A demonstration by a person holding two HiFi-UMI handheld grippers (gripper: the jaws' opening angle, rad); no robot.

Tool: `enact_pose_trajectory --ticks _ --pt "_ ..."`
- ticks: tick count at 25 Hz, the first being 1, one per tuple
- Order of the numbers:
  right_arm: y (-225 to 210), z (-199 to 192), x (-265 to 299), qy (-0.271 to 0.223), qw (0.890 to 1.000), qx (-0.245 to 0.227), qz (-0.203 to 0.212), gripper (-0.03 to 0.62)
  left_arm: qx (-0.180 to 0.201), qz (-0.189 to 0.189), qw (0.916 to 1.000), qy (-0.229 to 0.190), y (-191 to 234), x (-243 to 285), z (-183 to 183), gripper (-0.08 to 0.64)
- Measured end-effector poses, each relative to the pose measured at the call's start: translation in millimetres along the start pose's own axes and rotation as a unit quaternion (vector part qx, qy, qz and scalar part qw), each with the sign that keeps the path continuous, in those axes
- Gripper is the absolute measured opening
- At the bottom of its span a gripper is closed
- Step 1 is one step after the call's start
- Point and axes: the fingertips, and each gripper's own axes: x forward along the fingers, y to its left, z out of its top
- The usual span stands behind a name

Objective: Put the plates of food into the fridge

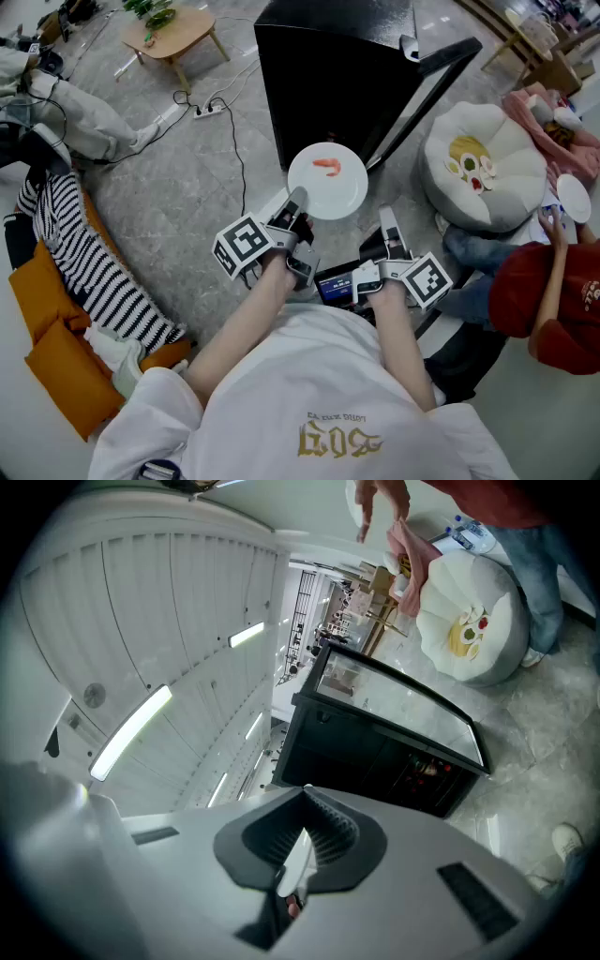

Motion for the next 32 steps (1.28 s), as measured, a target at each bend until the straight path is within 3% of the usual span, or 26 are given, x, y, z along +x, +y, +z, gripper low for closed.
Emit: enact_pose_trajectory --ticks 18,32 --pt "-5.1 10.0 -1.0 -0.014 1.000 0.016 0.004 0.009 -0.003 0.005 1.0000 -0.007 3.8 0.0 2.7 0.018" --pt "-15.5 28.5 -1.6 0.006 1.000 0.013 0.011 0.009 -0.002 0.012 0.9995 -0.028 0.0 7.2 -5.0 0.018"
